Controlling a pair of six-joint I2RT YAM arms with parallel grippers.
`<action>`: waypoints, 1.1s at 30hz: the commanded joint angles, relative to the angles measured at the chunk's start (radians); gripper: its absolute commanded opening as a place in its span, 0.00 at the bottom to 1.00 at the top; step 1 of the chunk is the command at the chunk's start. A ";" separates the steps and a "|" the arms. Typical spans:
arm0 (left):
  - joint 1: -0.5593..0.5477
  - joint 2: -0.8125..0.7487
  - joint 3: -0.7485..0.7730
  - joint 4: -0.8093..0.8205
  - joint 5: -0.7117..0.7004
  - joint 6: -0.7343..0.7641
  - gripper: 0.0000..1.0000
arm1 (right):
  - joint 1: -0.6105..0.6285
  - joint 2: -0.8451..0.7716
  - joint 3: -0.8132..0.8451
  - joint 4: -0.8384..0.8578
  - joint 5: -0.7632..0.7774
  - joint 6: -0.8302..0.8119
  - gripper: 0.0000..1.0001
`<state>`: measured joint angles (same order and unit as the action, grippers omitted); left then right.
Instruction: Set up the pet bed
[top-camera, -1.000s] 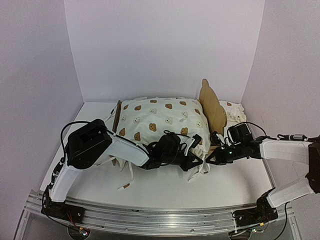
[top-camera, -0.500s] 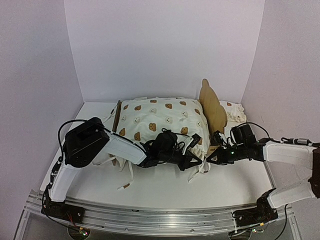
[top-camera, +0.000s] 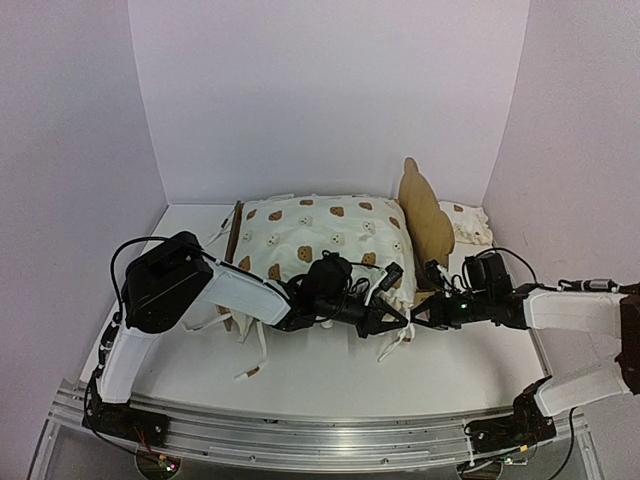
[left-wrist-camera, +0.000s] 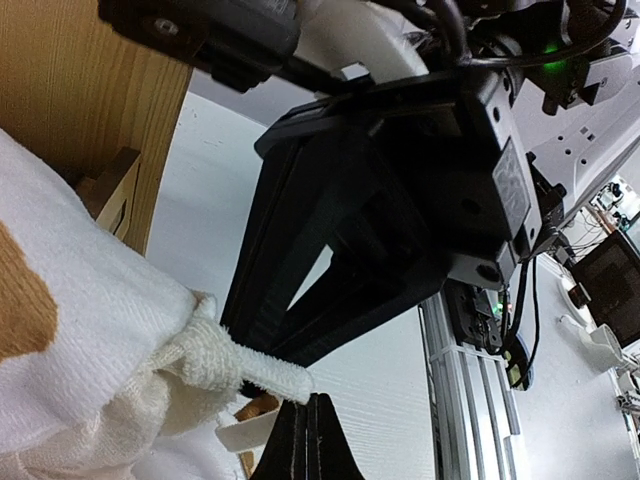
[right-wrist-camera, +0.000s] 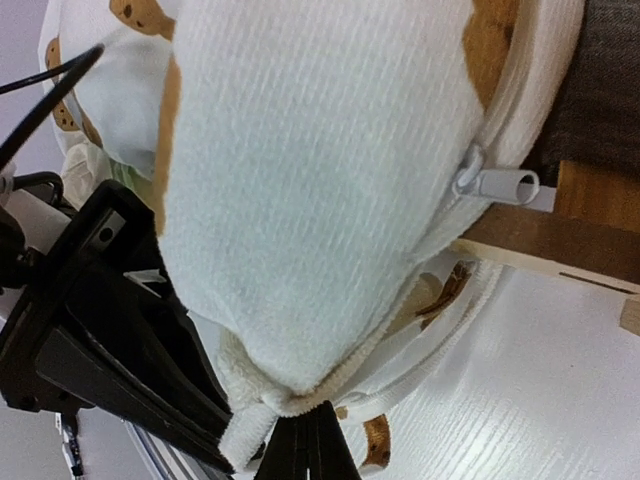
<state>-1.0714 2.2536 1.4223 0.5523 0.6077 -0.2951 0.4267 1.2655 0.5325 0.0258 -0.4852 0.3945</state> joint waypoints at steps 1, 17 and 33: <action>-0.007 -0.046 0.006 0.053 0.061 -0.002 0.00 | 0.006 0.056 -0.016 0.108 -0.093 0.035 0.00; -0.004 -0.096 -0.025 -0.188 0.068 0.408 0.12 | 0.016 0.186 0.020 0.163 -0.121 0.008 0.00; 0.004 -0.116 -0.111 -0.082 -0.236 1.075 0.27 | 0.016 0.216 0.037 0.163 -0.115 -0.020 0.00</action>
<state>-1.0721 2.1034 1.3037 0.3521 0.5122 0.6047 0.4374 1.4704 0.5314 0.1692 -0.5804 0.3961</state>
